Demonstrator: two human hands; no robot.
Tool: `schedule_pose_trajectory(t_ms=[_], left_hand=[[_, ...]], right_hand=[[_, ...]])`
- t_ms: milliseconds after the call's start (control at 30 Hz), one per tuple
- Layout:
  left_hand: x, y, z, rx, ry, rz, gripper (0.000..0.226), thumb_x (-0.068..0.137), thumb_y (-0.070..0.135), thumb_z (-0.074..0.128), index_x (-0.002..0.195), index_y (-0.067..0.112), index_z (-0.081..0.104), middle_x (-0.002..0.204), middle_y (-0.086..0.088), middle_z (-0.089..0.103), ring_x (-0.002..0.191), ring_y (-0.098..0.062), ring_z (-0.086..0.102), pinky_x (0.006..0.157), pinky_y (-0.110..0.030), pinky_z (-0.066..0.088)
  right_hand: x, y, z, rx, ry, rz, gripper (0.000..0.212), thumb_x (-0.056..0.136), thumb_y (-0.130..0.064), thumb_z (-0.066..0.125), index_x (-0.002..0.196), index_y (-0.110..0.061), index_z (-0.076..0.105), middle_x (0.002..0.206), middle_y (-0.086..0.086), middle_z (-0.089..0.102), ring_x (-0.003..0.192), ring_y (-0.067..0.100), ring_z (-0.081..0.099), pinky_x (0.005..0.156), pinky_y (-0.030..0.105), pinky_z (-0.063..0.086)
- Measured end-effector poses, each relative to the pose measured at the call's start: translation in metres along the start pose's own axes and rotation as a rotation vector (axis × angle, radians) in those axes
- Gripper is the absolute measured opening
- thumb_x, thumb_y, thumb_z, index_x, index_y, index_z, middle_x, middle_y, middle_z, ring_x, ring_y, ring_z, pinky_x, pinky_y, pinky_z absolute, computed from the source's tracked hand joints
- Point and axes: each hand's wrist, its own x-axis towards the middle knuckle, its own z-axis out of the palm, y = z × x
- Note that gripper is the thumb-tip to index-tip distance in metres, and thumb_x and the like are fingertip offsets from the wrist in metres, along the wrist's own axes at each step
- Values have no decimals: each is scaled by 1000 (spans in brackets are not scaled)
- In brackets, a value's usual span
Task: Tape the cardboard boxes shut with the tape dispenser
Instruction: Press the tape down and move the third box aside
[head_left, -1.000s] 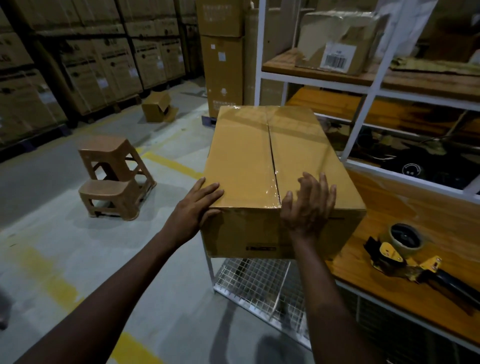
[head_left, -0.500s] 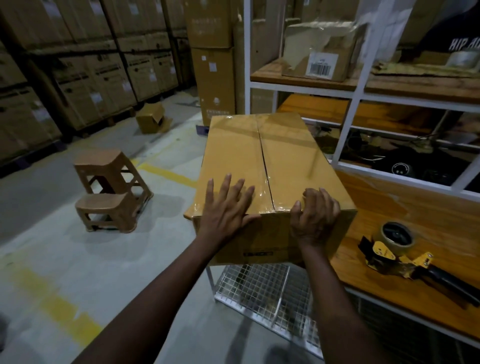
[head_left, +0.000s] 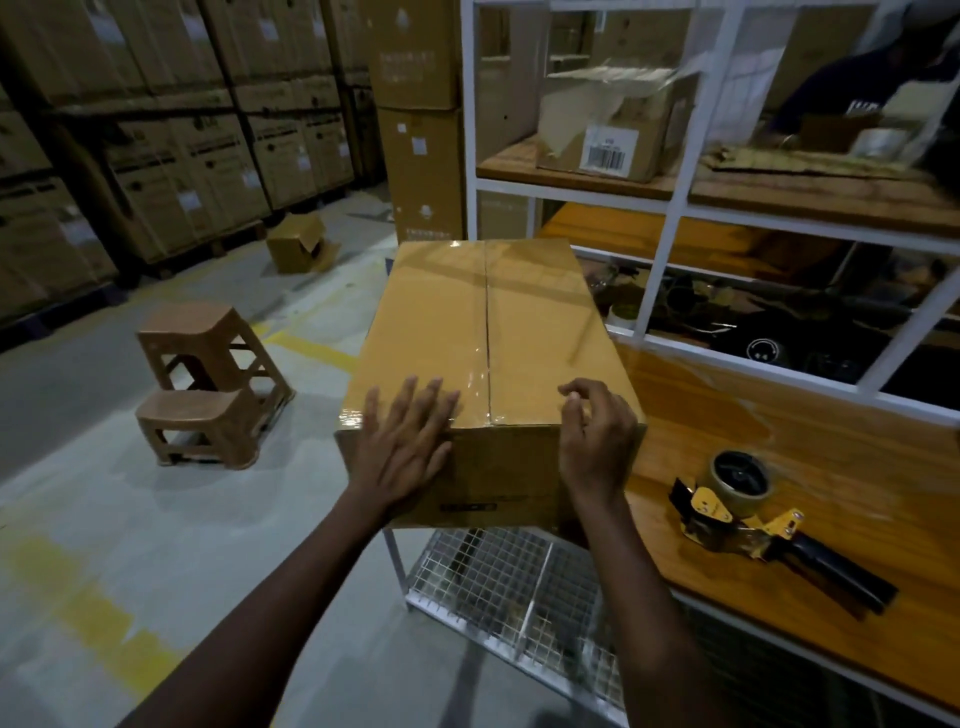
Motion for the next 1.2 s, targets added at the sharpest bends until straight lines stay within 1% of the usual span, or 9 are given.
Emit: schedule_pose_trajectory(t_ms=[100, 267, 367, 467, 533, 633, 867, 1100, 1200], left_hand=[[34, 57, -2, -28, -53, 62, 57, 100, 49, 24, 150, 23, 35, 152, -7, 44, 138, -31, 43, 112, -57, 27], [73, 133, -14, -45, -139, 81, 60, 99, 49, 19, 144, 20, 47, 146, -7, 50, 130, -31, 50, 106, -55, 34], [87, 163, -16, -35, -170, 66, 66, 98, 51, 9, 149, 21, 38, 154, -6, 40, 138, -31, 40, 110, -54, 26], [94, 184, -17, -38, -180, 27, 66, 97, 54, 11, 147, 21, 39, 152, -7, 41, 137, -32, 40, 109, -53, 28], [95, 192, -19, -65, -157, 7, 66, 97, 55, 13, 145, 20, 41, 151, -8, 43, 137, -32, 41, 106, -52, 32], [94, 195, -24, -111, -133, 0, 68, 95, 55, 11, 148, 22, 38, 154, -6, 38, 140, -29, 36, 108, -48, 30], [82, 192, -26, -195, -154, -9, 71, 88, 46, 14, 156, 26, 24, 163, 0, 20, 149, -25, 20, 117, -44, 17], [85, 188, -24, -376, -120, -126, 71, 89, 53, 10, 151, 30, 35, 159, 7, 29, 148, -17, 23, 116, -39, 19], [87, 194, -28, -362, -132, -175, 77, 85, 67, 16, 149, 30, 40, 158, 9, 32, 147, -16, 25, 114, -37, 19]], right_hand=[[38, 12, -44, 9, 38, -29, 23, 90, -15, 46, 98, -16, 68, 97, 2, 67, 93, 23, 60, 74, 35, 48], [98, 78, -94, 61, -547, 7, 61, 71, 17, 46, 112, -22, 68, 126, -1, 59, 125, 19, 49, 104, 41, 41], [103, 107, -105, 28, -778, 7, 68, 66, 22, 46, 112, -22, 69, 131, -4, 59, 128, 12, 47, 105, 32, 39], [96, 122, -104, 41, -909, -16, 57, 73, 16, 56, 113, -22, 70, 131, -5, 60, 126, 11, 49, 101, 28, 40], [90, 128, -101, 67, -902, -44, 44, 78, 1, 69, 115, -23, 69, 128, -6, 61, 121, 8, 51, 99, 25, 38], [82, 137, -95, 79, -849, -62, 43, 73, -24, 82, 112, -33, 67, 123, -13, 61, 116, 8, 52, 102, 38, 41], [78, 136, -78, -33, -703, -178, 33, 70, -48, 78, 93, -40, 54, 110, -13, 55, 104, 15, 49, 86, 46, 45], [74, 144, -72, -199, -657, -229, 67, 65, -64, 75, 120, -34, 49, 126, -7, 47, 115, 19, 43, 89, 40, 41], [66, 154, -72, -26, -687, -148, 72, 68, -64, 70, 128, -36, 44, 130, -6, 47, 117, 19, 44, 90, 43, 45]])
